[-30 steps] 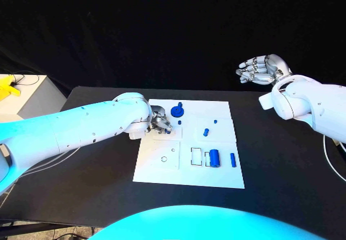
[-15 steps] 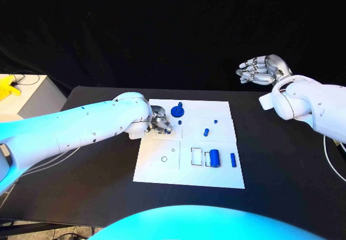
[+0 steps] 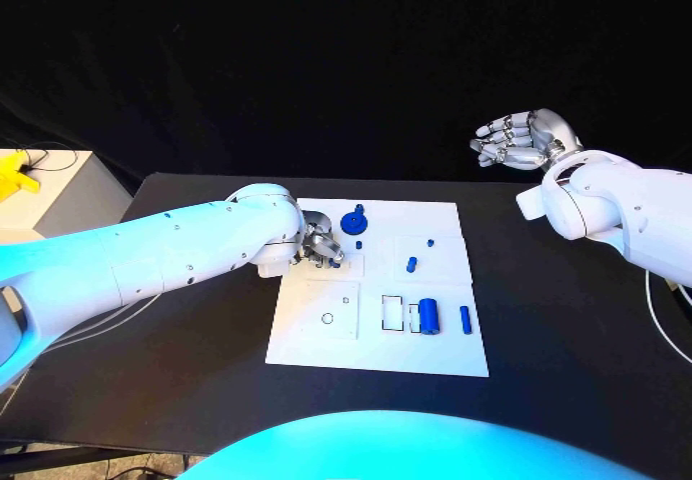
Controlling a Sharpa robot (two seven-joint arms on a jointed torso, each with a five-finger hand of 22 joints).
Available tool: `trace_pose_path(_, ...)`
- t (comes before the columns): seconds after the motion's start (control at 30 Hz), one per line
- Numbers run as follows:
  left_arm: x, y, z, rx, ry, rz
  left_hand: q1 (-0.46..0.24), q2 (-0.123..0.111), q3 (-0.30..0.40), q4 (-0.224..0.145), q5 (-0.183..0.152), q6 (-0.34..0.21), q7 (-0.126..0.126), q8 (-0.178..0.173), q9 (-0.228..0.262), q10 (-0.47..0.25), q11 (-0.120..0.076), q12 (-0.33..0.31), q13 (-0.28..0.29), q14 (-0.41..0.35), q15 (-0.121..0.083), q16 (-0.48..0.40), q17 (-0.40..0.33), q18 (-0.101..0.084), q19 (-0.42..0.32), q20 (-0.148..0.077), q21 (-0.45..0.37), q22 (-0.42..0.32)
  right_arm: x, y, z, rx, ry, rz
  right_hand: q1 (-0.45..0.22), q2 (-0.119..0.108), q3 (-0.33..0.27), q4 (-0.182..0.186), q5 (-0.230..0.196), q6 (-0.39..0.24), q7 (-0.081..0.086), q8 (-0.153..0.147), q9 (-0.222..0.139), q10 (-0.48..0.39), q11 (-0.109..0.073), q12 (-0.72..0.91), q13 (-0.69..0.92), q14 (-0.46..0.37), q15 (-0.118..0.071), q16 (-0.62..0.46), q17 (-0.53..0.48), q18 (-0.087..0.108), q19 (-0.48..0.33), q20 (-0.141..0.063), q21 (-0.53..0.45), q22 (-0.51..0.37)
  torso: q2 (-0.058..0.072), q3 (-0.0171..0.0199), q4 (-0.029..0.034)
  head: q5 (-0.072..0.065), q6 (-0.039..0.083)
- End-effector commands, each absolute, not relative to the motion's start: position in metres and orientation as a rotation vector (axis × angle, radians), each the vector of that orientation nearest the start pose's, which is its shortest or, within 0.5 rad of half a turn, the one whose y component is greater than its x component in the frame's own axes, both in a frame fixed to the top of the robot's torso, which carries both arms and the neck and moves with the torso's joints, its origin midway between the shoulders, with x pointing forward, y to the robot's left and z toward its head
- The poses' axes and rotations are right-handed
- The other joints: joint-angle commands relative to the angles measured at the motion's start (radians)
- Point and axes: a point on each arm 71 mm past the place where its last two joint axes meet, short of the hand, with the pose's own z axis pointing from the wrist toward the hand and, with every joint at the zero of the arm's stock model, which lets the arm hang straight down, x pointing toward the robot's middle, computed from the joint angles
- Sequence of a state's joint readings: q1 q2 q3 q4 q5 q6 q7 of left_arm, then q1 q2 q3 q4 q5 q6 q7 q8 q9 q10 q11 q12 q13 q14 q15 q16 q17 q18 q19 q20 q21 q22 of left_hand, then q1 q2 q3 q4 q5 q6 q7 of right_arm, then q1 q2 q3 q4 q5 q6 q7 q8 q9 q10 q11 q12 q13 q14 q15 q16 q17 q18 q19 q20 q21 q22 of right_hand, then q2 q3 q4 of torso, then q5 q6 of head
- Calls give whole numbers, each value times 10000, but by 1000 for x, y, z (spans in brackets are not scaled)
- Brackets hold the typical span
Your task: Assemble the parts on the task board
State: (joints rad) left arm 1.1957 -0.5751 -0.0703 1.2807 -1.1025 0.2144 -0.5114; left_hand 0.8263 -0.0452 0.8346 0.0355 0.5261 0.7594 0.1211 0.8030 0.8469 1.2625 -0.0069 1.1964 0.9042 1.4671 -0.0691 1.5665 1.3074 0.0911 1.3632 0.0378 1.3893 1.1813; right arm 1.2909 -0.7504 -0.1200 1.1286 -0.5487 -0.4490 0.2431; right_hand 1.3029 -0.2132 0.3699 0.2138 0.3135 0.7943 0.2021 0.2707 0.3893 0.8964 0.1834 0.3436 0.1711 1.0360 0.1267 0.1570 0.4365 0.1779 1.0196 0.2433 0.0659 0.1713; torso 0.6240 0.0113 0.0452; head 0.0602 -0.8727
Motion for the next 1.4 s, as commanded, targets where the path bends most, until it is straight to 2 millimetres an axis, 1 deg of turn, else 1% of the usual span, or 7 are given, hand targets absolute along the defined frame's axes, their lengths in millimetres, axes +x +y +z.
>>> trace_pose_path(0.03,501,145,-258,-256,24416,-3849,-59,93,1509,-1529,-2,751,-668,78,6,189,-124,48,30,1037,-43,43,2634,-116,86,0,63,33,559,-288,-172,6324,14329,9126,-83,6,-17,-58,54,-42,445,-39,-15,60,5,-29,-9,1,64,-31,-9,61,-66,-17,-9,-9,3,6,1,-6,1)
trace_pose_path(0.23,501,142,-259,-108,24590,-3843,-130,117,1341,-1450,-55,811,-697,107,-5,295,-138,117,128,1037,-45,43,2634,-122,92,0,62,47,559,-287,-172,6315,14340,9158,-83,6,-17,-58,54,-42,445,-39,-15,60,5,-29,-9,1,64,-31,-9,61,-66,-17,-9,-9,-3,10,-1,-12,1)
trace_pose_path(0.63,501,140,-261,112,24836,-3781,-49,349,270,-978,-287,1056,-806,77,-170,636,-207,383,569,1037,-81,43,2634,-132,124,-26,20,66,559,-286,-172,6289,14335,9203,-136,0,-51,-52,58,-43,448,-41,-23,68,7,-22,-70,15,67,-53,-44,62,-61,-15,-4,-65,-16,13,4,-53,1)
trace_pose_path(1.0,503,138,-260,-7,24688,-3842,59,471,-92,-738,-407,1171,-835,11,-282,719,-226,449,705,1037,-93,43,2634,-150,181,-38,41,142,559,-286,-172,6279,14360,9231,-138,2,-52,-53,62,-43,448,-41,-24,69,7,-21,-76,17,67,-55,-48,62,-60,-15,-4,-71,-6,9,12,-64,1)
trace_pose_path(1.07,503,137,-260,-32,24662,-3847,71,512,-264,-599,-524,1208,-838,-19,-329,736,-226,457,732,1037,-93,43,2634,-154,192,-40,39,152,559,-285,-172,6278,14372,9237,-138,2,-52,-53,62,-43,448,-41,-24,69,7,-21,-76,17,67,-55,-48,62,-60,-15,-4,-71,-6,8,12,-66,1)
trace_pose_path(1.17,503,137,-260,-60,24639,-3847,295,641,-442,-430,-1442,1225,-855,-99,-433,730,-235,439,744,1037,-99,43,2634,-154,203,-46,22,154,559,-285,-172,6278,14388,9243,-138,2,-52,-53,62,-43,448,-41,-24,69,7,-21,-76,17,67,-55,-48,62,-60,-15,-4,-71,-4,6,15,-67,1)
trace_pose_path(1.4,505,138,-261,-125,24692,-3825,256,742,-461,-181,-1736,1295,-846,-126,-497,775,-223,486,842,1037,-87,43,2634,-162,224,-38,29,186,558,-285,-173,6281,14419,9254,-132,11,-50,-63,80,-44,447,-42,-27,70,7,-20,-97,19,67,-64,-60,62,-59,-14,-3,-89,-4,3,11,-77,1)
